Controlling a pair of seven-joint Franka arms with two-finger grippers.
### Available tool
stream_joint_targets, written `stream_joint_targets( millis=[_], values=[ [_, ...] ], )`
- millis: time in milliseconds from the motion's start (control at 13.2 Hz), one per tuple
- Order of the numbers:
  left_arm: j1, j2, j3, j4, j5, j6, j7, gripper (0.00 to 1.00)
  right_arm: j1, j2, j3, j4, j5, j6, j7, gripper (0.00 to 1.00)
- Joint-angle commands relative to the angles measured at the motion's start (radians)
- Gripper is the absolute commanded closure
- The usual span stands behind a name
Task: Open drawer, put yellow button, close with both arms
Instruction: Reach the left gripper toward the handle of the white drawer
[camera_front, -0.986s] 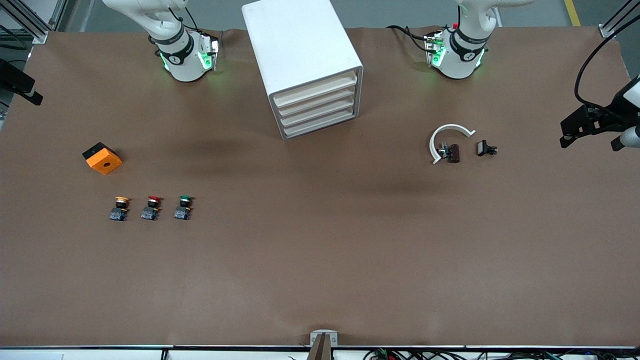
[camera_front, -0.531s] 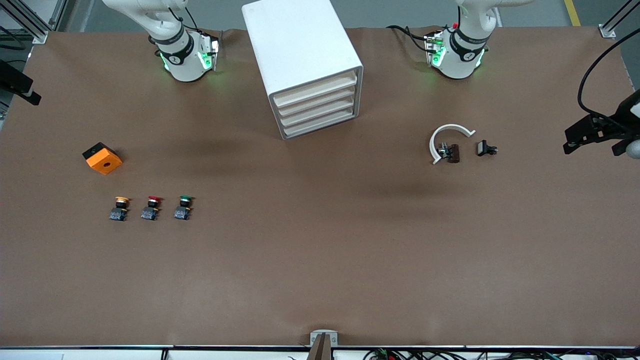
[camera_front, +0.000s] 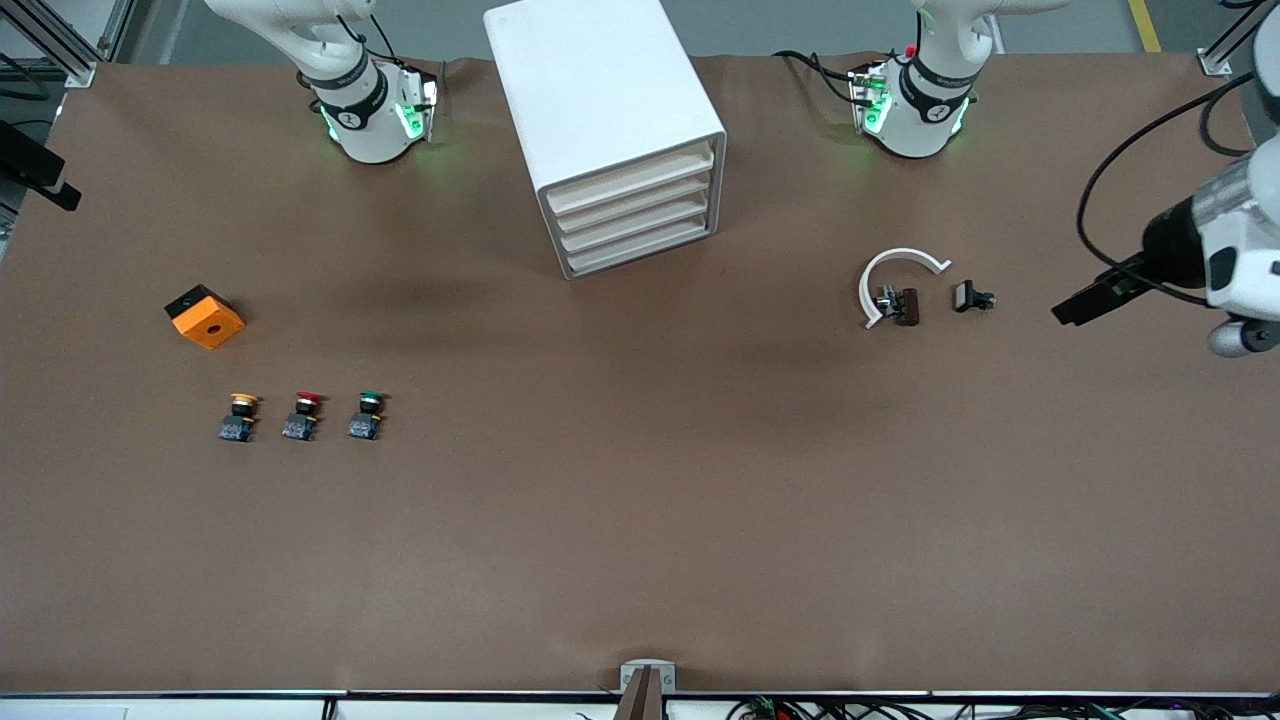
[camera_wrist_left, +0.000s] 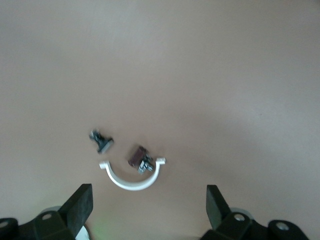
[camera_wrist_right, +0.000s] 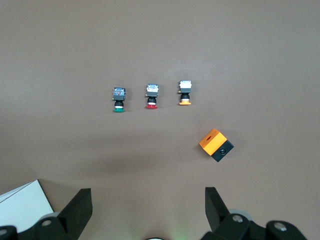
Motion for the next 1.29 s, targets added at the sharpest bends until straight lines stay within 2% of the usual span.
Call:
stream_joint_targets(
  millis=[0, 228, 607, 910, 1062, 1214],
  values=[
    [0.006, 0.078, -0.049, 0.011, -0.013, -0.022, -0.175, 0.00, -0.018, -0.023, 0.011, -0.016, -0.008, 0.007, -0.008, 0.00],
    [-0.009, 0.142, -0.086, 0.013, -0.013, -0.022, -0.378, 0.00, -0.018, -0.018, 0.011, -0.004, -0.010, 0.002, -0.003, 0.00],
    [-0.045, 0.156, -0.086, 0.013, -0.013, -0.091, -0.697, 0.00, -0.023, 0.000, 0.011, 0.024, -0.010, -0.003, -0.006, 0.00],
    [-0.072, 0.188, -0.086, 0.014, -0.013, -0.169, -0.841, 0.00, -0.032, 0.002, 0.011, 0.024, -0.008, -0.003, -0.008, 0.00],
    [-0.103, 0.234, -0.088, 0.016, -0.016, -0.194, -0.936, 0.00, -0.038, 0.034, 0.011, 0.030, -0.014, 0.001, -0.011, 0.00],
    [-0.115, 0.286, -0.088, 0.014, -0.097, -0.196, -1.019, 0.00, -0.044, 0.098, 0.011, 0.033, -0.023, 0.023, -0.008, 0.00]
  ],
)
